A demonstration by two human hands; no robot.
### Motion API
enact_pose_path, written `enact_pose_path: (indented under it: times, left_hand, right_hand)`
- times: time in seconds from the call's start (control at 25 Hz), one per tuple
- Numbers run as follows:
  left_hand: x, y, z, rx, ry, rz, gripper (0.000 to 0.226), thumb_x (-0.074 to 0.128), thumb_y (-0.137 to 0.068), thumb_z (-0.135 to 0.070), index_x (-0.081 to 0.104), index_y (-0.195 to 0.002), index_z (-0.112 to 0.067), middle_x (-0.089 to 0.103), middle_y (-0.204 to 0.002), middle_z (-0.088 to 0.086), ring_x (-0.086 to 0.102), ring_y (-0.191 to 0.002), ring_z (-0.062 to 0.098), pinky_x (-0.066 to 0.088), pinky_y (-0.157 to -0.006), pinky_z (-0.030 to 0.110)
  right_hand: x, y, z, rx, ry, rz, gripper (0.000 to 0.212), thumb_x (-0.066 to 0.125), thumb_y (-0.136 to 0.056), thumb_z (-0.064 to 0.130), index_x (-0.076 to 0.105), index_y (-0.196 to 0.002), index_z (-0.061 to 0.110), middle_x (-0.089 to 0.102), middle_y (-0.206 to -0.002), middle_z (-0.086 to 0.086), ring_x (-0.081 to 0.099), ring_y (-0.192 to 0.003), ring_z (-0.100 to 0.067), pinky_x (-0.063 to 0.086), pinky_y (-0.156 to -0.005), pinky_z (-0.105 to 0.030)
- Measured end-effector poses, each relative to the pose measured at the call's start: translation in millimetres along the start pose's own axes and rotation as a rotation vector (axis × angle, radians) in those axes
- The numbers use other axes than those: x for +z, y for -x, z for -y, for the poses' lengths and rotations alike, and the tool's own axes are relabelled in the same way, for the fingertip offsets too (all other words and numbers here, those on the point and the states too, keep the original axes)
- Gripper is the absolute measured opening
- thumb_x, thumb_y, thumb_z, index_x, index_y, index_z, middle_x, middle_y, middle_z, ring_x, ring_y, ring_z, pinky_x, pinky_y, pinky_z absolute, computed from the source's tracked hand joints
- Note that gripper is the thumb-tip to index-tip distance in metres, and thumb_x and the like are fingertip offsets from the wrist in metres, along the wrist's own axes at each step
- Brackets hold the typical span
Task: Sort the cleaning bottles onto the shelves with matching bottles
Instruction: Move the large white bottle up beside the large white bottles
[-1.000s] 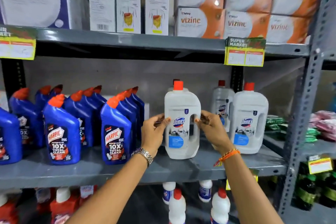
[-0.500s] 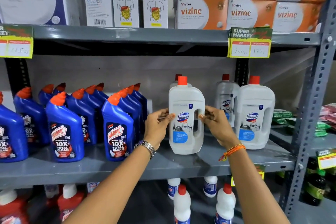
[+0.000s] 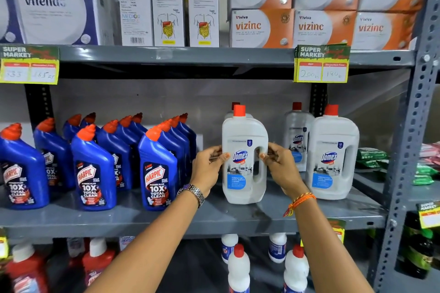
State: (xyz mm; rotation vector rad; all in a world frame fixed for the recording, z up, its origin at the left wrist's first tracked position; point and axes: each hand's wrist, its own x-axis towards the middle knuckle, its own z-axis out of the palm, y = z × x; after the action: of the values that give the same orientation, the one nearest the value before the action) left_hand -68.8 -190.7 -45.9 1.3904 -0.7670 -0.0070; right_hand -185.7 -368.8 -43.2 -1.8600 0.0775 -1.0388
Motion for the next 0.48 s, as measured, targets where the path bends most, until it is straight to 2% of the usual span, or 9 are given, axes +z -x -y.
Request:
enact_pose_path:
  times: [0.16,0.36,0.48]
  left_hand:
    - [0.6,4.1,-0.3,-0.014,-0.010,-0.010,0.033,0.069,-0.092,-0.012,0.067,-0.124,-0.012,0.075,-0.116,0.006,0.071,-0.108,0.021,0.057,-0.097,0.047]
    - [0.0,13.6,0.6,-0.032,-0.045,-0.006,0.038,0.066,-0.093,-0.004,0.064,-0.130,-0.012,0.073,-0.114,0.001,0.070,-0.108,0.018,0.057,-0.098,0.042]
    - [0.0,9.4,1.6,-0.029,-0.052,0.010,0.039,0.068,-0.092,-0.003,0.064,-0.129,-0.010,0.073,-0.107,-0.002,0.070,-0.102,0.013,0.059,-0.094,0.037]
  right_hand:
    - [-0.7,1.1,5.2,0.048,0.017,-0.004,0.023,0.060,-0.098,0.003,0.068,-0.118,0.009,0.077,-0.109,-0.003,0.072,-0.103,-0.016,0.058,-0.089,-0.033]
    - [1.4,8.0,15.7,0.037,0.099,-0.021,0.018,0.058,-0.097,0.000,0.069,-0.107,0.010,0.074,-0.092,0.004,0.070,-0.079,0.004,0.055,-0.071,-0.015]
    - [0.7,9.2,16.8,0.014,0.124,-0.043,0.019,0.058,-0.097,-0.002,0.070,-0.107,0.007,0.075,-0.092,0.004,0.070,-0.080,0.009,0.054,-0.069,-0.012]
